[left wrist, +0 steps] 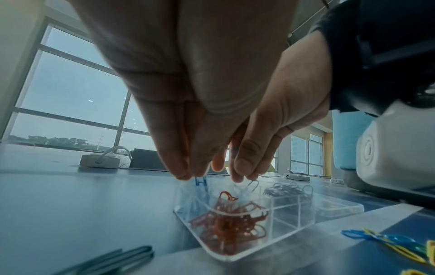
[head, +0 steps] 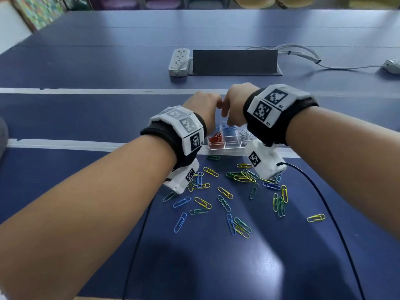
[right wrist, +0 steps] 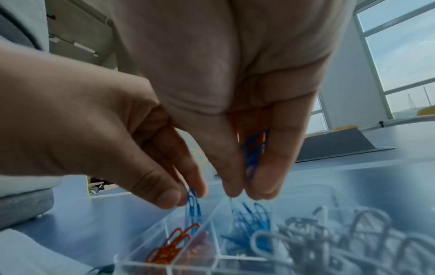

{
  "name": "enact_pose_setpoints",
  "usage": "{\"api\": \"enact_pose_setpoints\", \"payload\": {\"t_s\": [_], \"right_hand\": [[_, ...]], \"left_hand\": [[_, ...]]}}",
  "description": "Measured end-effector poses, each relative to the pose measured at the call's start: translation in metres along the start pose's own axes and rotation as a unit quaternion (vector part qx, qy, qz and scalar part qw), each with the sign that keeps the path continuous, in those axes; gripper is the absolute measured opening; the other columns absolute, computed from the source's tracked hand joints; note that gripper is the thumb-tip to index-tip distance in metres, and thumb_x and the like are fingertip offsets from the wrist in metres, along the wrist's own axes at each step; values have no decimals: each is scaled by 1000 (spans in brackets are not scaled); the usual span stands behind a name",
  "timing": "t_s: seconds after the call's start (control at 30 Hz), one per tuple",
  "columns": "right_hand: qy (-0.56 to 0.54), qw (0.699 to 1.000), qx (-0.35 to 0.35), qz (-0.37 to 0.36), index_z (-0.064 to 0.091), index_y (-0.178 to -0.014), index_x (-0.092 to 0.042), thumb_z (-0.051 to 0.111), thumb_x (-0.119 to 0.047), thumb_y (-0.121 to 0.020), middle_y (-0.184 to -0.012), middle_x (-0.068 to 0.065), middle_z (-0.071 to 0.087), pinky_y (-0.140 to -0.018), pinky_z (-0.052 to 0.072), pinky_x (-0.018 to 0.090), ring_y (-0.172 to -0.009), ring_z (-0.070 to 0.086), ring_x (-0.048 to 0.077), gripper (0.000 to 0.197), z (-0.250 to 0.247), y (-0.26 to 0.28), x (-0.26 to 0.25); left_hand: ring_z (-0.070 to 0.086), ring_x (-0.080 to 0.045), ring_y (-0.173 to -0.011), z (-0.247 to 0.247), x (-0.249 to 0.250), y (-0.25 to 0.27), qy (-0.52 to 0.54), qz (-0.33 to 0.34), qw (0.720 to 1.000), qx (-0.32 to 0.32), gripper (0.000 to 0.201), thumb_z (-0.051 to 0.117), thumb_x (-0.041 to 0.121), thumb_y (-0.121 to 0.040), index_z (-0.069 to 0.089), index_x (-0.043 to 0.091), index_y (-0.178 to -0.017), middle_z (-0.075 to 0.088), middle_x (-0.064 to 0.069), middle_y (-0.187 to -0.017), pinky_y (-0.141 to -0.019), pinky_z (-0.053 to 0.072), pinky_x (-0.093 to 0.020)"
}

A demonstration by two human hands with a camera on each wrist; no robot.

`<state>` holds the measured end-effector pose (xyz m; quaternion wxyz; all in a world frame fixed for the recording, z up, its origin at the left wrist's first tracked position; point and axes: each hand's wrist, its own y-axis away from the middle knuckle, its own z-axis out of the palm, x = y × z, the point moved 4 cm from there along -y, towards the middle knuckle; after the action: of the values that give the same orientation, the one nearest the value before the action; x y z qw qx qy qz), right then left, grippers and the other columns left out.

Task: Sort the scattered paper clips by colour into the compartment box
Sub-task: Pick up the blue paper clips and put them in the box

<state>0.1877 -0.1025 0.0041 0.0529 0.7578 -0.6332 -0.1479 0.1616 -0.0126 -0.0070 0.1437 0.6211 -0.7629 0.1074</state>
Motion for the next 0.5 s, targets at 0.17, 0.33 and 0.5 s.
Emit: {"api": "enact_pose_setpoints", "payload": {"t_s": [0.17,0.33,0.5], "right_hand": [[7,1000,-4,-7,67,-111,-9,72,-11,-78,-106,10,70,-84,52,33,-98,66,25,33,1,1,-2],[-5,999,31,-15,67,-112,-12,60,-12,-87,-111,9,68,-87,52,33,-101,64,26,26,-1,8,1],[-35,998,40,-41,71,-104,-23,54,-8,-87,-89,0,64,-80,51,27,-93,64,23,29,-6,28,13]], "left_hand": [[64,-18,-97,3,-6,1,23,-7,1000,5,50,62,-6,-79,56,16,-123,71,-4,-100,-90,50,-32],[63,-18,-100,4,-6,6,29,-7,1000,-1,58,56,-6,-80,52,24,-129,69,-1,-104,-91,51,-33],[60,-19,-108,7,-4,14,41,0,999,-29,60,47,1,-87,36,27,-140,66,-1,-115,-92,47,-28]]}}
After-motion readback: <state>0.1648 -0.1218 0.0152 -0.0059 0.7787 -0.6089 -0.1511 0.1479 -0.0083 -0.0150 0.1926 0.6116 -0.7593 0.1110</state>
